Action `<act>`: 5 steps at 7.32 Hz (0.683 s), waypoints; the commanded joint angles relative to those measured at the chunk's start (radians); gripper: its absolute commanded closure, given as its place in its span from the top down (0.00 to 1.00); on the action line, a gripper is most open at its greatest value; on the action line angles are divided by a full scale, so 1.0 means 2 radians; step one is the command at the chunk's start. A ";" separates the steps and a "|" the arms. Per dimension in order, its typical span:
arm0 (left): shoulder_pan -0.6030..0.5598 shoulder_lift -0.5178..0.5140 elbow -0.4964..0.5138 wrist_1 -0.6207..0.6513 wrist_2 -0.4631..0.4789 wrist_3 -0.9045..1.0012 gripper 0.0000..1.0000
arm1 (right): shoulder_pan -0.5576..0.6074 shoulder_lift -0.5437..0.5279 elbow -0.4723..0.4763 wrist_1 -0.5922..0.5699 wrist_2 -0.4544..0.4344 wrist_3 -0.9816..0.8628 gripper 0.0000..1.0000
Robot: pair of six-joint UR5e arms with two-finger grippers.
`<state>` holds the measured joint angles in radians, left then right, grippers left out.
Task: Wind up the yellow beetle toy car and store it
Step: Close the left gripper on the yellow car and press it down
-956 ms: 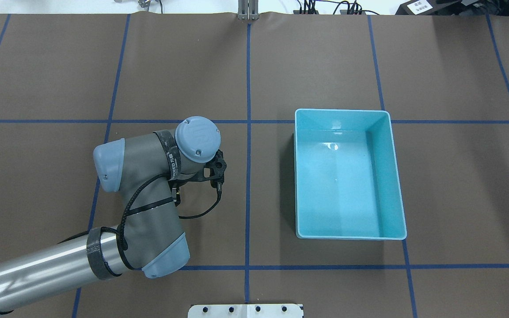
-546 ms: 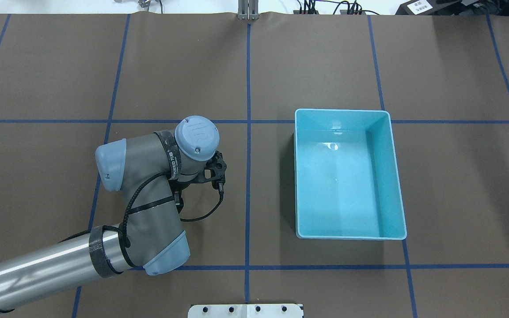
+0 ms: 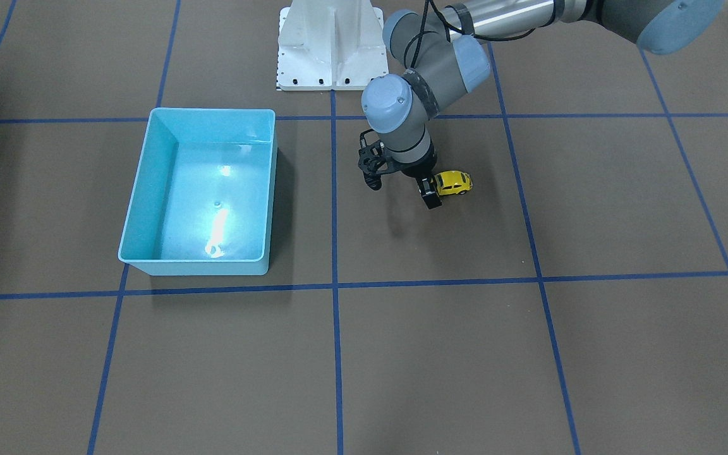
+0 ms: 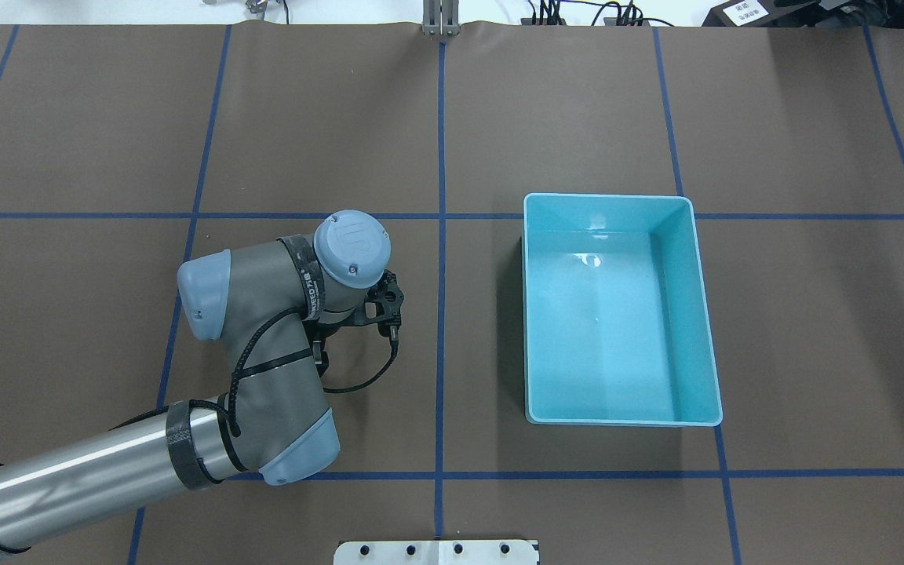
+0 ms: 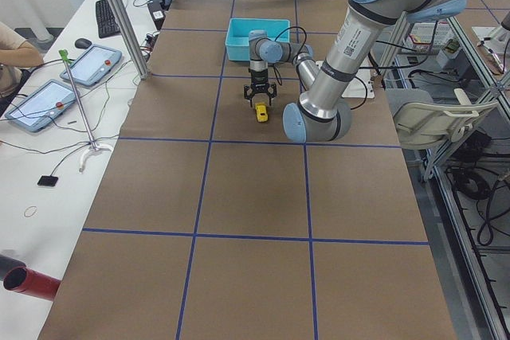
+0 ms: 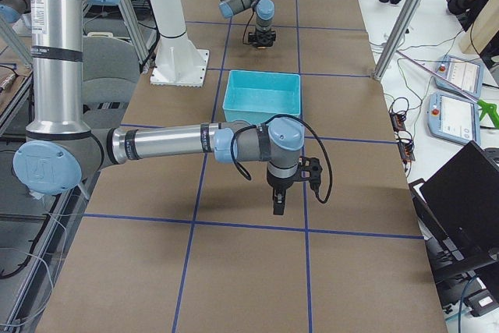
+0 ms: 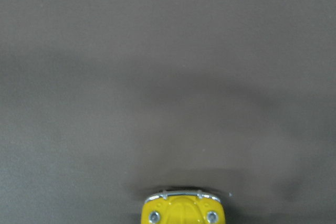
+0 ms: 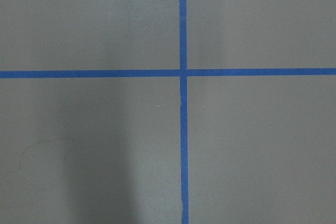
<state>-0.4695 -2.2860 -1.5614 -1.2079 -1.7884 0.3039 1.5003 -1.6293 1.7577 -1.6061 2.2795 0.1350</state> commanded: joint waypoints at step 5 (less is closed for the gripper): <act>0.000 0.000 -0.014 -0.001 -0.001 -0.005 0.00 | 0.000 -0.001 -0.001 0.000 0.000 0.000 1.00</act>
<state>-0.4694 -2.2880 -1.5688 -1.2086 -1.7899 0.2951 1.5002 -1.6297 1.7565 -1.6061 2.2795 0.1350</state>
